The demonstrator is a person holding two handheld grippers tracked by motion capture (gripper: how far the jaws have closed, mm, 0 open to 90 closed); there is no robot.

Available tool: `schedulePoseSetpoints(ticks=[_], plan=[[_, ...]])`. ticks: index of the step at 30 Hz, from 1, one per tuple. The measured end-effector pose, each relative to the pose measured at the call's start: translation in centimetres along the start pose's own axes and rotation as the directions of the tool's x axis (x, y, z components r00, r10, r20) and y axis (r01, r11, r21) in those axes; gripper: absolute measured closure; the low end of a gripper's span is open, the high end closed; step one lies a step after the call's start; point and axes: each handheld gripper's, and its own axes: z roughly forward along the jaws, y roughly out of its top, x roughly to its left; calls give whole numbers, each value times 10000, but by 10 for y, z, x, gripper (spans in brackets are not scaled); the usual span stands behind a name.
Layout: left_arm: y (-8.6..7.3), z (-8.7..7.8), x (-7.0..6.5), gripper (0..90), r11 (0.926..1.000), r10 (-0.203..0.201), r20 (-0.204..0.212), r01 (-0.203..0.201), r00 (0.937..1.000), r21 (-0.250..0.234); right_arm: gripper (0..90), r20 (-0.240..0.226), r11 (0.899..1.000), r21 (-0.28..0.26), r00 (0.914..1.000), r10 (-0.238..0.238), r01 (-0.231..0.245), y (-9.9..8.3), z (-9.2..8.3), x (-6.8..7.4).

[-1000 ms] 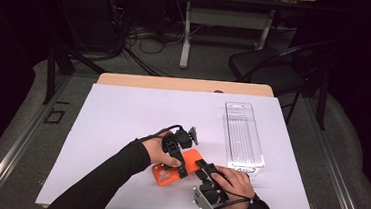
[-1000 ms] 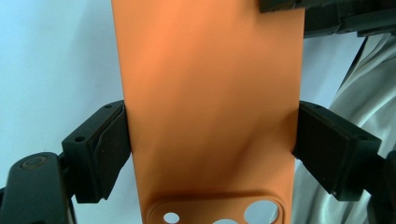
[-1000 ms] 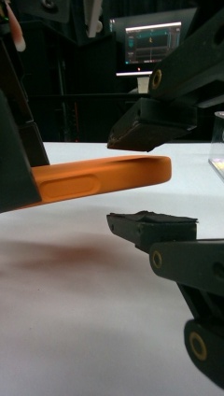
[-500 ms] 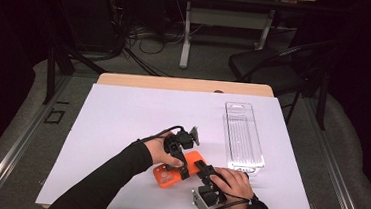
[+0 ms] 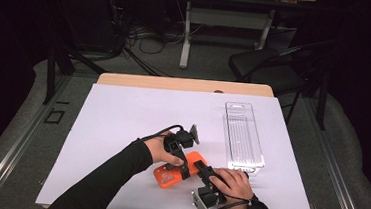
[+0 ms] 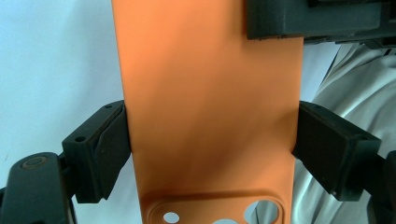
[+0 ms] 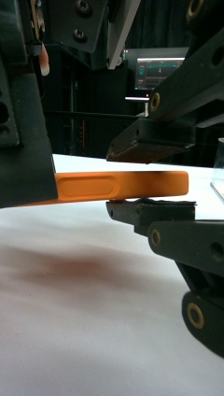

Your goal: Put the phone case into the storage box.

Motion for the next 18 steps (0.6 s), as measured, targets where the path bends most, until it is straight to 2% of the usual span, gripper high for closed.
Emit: schedulePoseSetpoints(ticks=[18], plan=[[0,-1,2,156,9999,-98,194,98,9998,38,734,236,9991,-111,9988,-419,421,2,-1,1]])
